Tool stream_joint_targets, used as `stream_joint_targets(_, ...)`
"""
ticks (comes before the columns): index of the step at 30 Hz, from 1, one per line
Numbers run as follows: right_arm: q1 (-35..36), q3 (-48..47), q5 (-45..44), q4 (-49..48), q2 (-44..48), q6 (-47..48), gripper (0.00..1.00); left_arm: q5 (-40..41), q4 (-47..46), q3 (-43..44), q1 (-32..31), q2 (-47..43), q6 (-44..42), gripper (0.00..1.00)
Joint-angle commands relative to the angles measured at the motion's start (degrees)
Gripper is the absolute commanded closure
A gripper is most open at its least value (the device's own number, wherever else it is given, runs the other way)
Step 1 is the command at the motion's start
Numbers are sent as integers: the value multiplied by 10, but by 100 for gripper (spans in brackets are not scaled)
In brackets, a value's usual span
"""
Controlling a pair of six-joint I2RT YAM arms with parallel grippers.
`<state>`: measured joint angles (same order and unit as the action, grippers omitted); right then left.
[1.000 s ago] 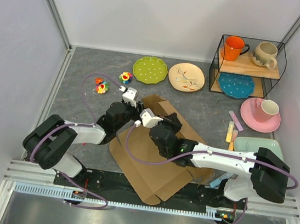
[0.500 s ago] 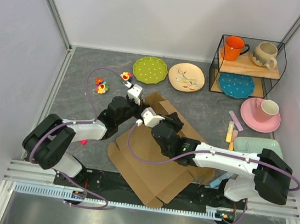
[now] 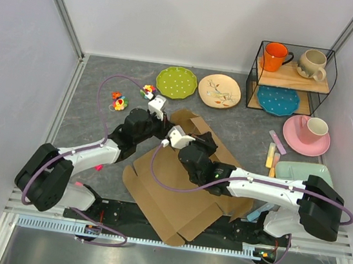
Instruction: Fold the paper box
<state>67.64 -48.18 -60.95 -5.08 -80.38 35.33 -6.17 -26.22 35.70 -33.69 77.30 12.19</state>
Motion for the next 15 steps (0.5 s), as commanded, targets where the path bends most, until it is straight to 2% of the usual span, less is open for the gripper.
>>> stream_joint_targets(1,2,-3,6,11,-9,-22,100,-23,-74,-9,3,-43,94,98)
stream_joint_targets(15,14,0,-8,4,-13,-18,100,-53,-90,-72,-1,-70,222,98)
